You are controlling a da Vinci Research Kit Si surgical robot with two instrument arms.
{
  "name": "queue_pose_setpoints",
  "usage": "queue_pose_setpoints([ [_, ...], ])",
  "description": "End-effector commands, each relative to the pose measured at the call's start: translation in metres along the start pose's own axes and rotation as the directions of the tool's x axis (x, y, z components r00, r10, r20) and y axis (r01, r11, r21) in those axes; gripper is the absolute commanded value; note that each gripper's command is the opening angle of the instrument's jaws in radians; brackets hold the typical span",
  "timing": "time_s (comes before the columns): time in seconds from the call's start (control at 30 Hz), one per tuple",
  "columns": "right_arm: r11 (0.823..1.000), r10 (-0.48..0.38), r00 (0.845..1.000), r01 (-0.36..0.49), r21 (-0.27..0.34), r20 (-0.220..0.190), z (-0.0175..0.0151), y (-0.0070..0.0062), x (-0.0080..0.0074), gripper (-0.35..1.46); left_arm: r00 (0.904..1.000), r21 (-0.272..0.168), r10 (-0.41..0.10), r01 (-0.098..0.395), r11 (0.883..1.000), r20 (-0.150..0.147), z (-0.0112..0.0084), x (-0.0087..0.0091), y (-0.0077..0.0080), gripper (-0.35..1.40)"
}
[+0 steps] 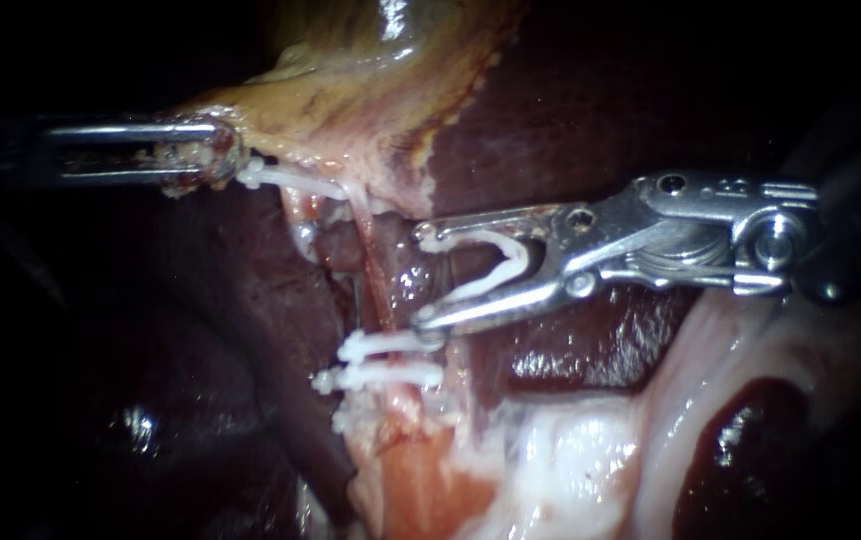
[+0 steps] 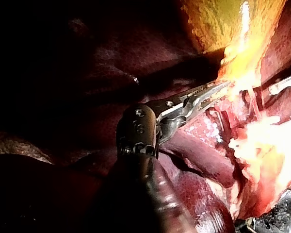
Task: Clipping third clip right tube
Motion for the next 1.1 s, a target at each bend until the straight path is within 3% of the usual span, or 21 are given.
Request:
queue_pose_setpoints([
  [0.03,1.0,0.008,1.0,-0.008,-0.001,0.002,0.0003,0.0002,-0.0002,0.5,1.0,-0.001,0.0,0.0,1.0,0.0,0.0,0.0,0.0,-0.35],
  [0.33,0.999,0.034,0.999,-0.034,-0.025,0.018,0.0024,0.0021,-0.002,0.5,1.0,-0.001,-0.001,0.001,1.0,0.0,0.0,0.0001,0.0001,-0.35],
  [0.63,0.998,0.049,0.999,-0.048,-0.047,0.018,0.0067,0.0036,-0.0032,0.5,1.0,-0.001,-0.001,0.001,1.0,0.0,0.0,0.0001,0.0001,-0.35],
  [0.83,0.997,0.052,0.999,-0.051,-0.051,0.015,0.0079,0.0038,-0.0033,0.5,1.0,-0.001,-0.001,0.001,1.0,0.0,0.0,0.0001,0.0001,-0.35],
  [1.1,0.996,0.087,0.995,-0.087,0.005,-0.042,0.0089,0.0029,-0.0021,0.5,1.0,-0.001,-0.001,0.001,1.0,0.0,0.0001,0.0001,0.0001,-0.35],
])
